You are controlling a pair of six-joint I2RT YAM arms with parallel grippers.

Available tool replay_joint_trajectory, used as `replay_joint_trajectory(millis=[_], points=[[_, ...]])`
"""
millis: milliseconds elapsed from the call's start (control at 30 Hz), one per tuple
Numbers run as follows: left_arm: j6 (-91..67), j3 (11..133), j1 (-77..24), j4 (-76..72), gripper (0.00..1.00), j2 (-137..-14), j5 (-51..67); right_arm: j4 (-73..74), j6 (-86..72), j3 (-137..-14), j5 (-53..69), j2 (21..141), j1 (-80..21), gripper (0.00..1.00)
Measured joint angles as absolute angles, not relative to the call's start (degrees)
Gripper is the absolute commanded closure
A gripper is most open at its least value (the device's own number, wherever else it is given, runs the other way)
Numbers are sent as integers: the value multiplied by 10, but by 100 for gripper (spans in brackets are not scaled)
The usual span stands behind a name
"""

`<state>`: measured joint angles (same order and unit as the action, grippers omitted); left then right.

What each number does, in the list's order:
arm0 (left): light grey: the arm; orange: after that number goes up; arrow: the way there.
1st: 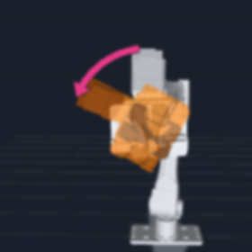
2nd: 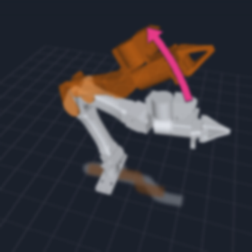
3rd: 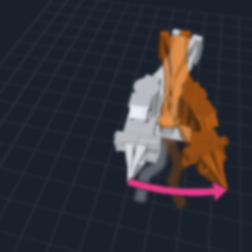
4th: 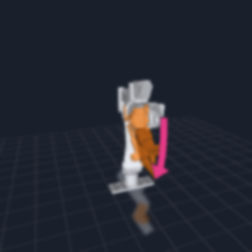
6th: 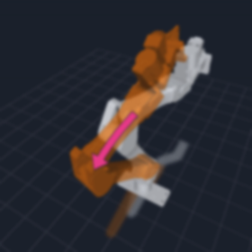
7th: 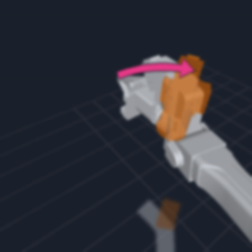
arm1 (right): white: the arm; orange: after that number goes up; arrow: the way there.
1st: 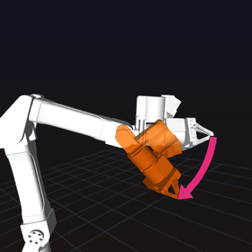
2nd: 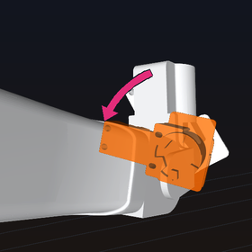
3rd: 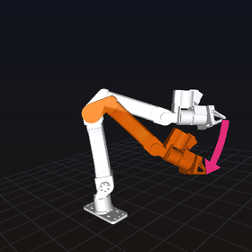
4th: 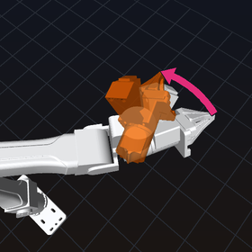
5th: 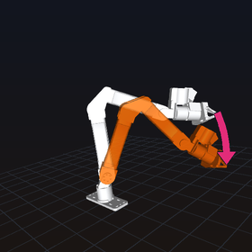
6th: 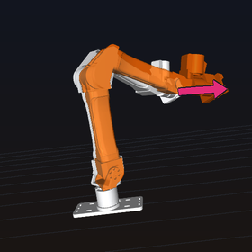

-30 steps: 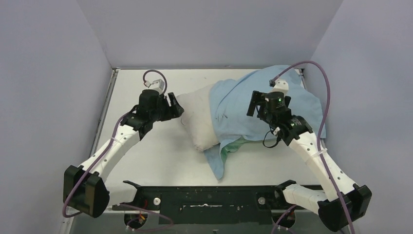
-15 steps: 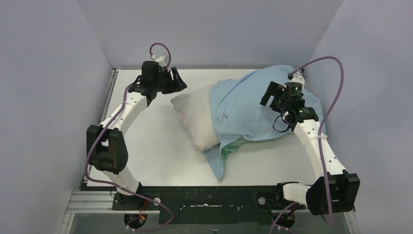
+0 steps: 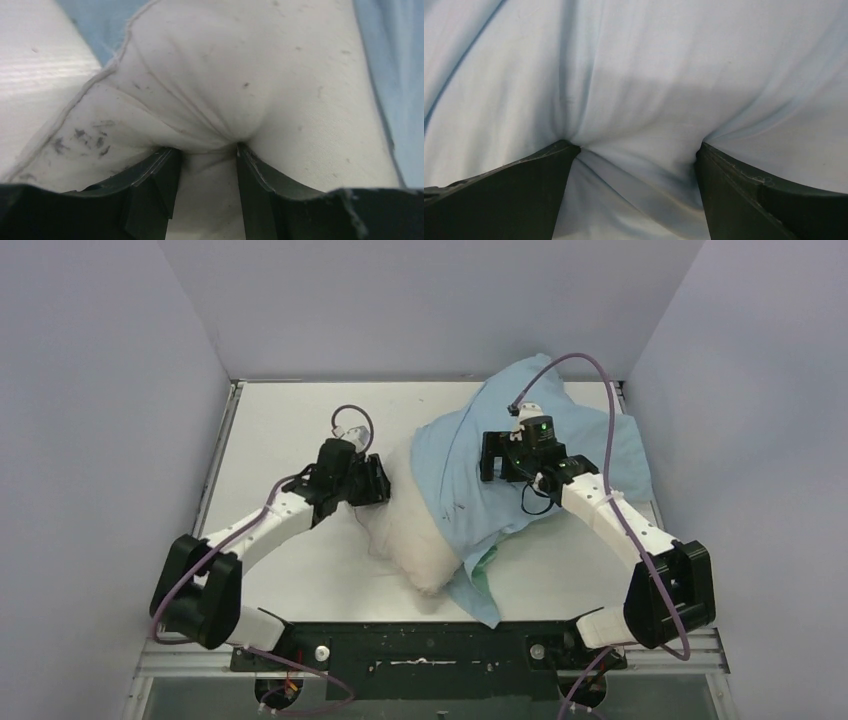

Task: Put the pillow into the pillowcase

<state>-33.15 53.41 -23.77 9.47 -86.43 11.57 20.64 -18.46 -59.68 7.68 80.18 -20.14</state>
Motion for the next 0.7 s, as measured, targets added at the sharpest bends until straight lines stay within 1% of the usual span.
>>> replay_joint_trajectory(millis=[100, 167, 333, 567, 700], points=[[-359, 467, -311, 72, 58, -783, 69, 209, -167, -606, 74, 807, -211, 6], [-379, 446, -361, 63, 58, -761, 45, 219, -151, -628, 74, 822, -210, 7], [-418, 442, -467, 57, 58, -758, 10, 232, -124, -684, 83, 861, -221, 6], [-464, 413, -587, 19, 59, -744, -32, 203, -115, -689, 91, 873, -311, 6], [-483, 401, -639, -11, 60, -744, -51, 177, -111, -693, 111, 896, -352, 6]])
